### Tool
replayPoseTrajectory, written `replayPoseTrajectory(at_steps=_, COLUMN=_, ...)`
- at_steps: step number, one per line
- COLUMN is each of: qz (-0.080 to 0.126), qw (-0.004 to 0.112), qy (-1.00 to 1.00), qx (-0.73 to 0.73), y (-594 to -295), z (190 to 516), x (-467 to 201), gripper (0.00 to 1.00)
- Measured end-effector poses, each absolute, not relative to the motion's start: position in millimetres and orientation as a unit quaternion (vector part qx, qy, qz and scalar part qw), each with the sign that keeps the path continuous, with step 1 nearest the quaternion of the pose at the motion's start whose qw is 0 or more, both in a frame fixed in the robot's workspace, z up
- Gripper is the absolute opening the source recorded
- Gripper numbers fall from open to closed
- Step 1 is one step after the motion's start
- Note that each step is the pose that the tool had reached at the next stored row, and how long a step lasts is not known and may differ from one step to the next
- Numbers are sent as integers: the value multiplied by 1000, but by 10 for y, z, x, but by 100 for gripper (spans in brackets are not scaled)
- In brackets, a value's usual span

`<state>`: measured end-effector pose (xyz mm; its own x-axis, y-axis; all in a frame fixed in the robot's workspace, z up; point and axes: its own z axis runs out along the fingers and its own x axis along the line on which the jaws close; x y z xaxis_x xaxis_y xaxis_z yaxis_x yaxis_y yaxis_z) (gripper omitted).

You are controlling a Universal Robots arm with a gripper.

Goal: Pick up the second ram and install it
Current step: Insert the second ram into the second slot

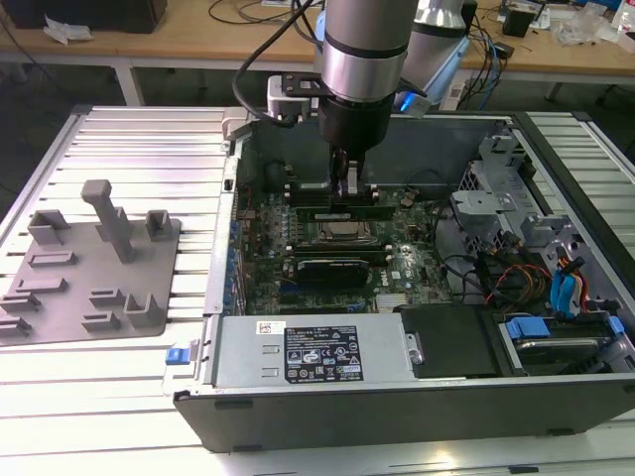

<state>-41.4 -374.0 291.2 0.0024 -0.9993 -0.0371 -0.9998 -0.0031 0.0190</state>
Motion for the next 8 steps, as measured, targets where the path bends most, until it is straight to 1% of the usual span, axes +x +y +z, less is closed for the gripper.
replayPoseTrajectory(at_steps=8, qz=20, qw=6, qy=705, qx=-709, y=-3740, z=2912, x=-414, gripper=9)
